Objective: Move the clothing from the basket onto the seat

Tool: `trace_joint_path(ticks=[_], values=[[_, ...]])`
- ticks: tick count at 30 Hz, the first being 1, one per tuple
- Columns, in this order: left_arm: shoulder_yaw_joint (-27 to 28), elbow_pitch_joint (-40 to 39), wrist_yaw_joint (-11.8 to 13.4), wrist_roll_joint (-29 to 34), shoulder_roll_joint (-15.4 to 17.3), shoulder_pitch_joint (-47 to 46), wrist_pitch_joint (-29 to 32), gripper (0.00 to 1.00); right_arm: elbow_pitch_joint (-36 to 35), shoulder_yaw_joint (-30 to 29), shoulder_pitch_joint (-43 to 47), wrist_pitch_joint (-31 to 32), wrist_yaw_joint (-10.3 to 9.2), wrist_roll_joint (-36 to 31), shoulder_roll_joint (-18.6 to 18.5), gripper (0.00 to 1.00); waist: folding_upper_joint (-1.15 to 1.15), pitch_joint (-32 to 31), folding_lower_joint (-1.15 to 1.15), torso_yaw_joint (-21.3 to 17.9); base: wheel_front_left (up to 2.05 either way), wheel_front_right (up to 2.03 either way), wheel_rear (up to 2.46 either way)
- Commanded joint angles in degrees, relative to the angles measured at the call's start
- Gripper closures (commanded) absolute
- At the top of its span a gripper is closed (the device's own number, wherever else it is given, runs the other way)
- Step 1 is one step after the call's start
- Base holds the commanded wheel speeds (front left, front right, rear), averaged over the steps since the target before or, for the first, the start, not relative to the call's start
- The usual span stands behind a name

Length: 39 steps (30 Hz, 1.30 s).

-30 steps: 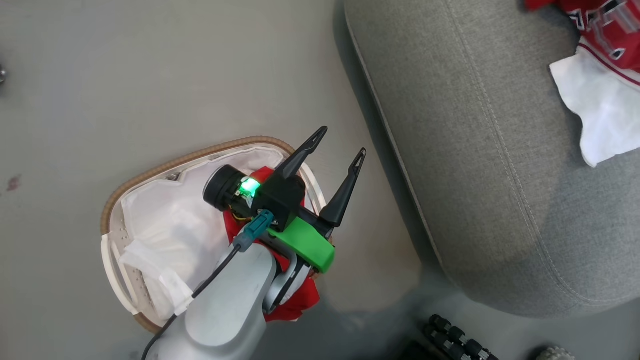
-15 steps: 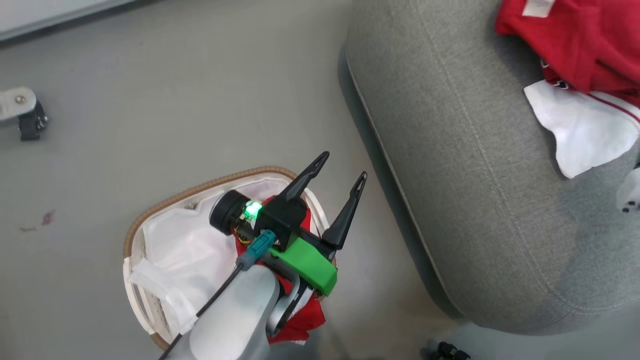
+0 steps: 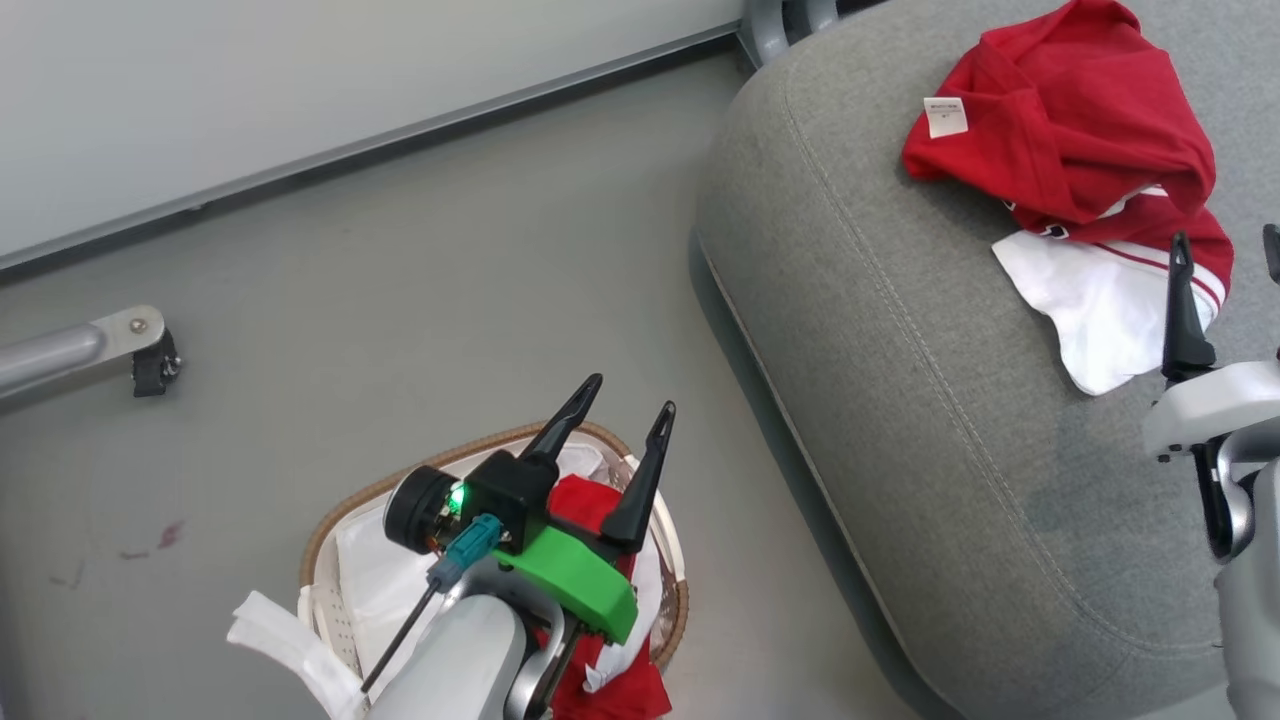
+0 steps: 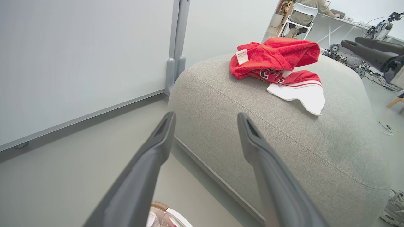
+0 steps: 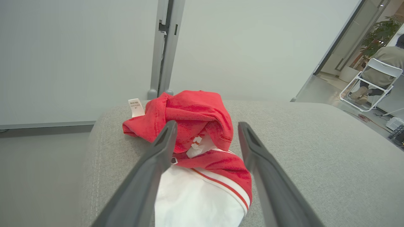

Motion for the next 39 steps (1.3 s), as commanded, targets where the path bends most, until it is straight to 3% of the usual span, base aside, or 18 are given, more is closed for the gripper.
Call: trace_joint_path(ticks=[1, 9, 19, 29, 39], values=[[1.07, -0.08, 0.62, 0.06, 0.25, 1.47, 0.05, 0.00, -1.00, 1.16, 1.06, -0.01, -0.08, 0.81, 0.57, 0.00, 0.00, -3.06, 0.00, 2.52, 0.00, 0.00, 0.00], [8.97, 0.04, 3.49, 1.06, 0.23, 4.46, 0.04, 0.00, -3.70, 6.71, 3.49, -0.01, -0.08, 4.53, 4.19, 0.00, 0.00, -5.66, 0.00, 8.10, 0.00, 0.00, 0.00], [19.27, 1.30, 4.78, 2.96, 0.20, 8.56, 0.04, 0.00, -3.57, 9.54, 7.03, -0.01, -0.08, 5.88, 7.51, 0.00, 0.00, -8.69, 0.00, 12.91, 0.00, 0.00, 0.00], [25.78, 2.28, 4.37, 3.76, 0.21, 15.18, 0.05, 0.00, -1.37, 9.86, 12.50, -0.01, -0.08, 5.75, 8.71, 0.00, 0.00, -12.52, 0.00, 13.80, 0.00, 0.00, 0.00], [25.74, 1.87, 4.64, 2.70, 0.20, 18.50, 0.05, 0.00, -0.45, 10.09, 13.95, -0.01, -0.08, 6.52, 8.76, 0.00, 0.00, -12.93, 0.00, 13.50, 0.00, 0.00, 0.00]])
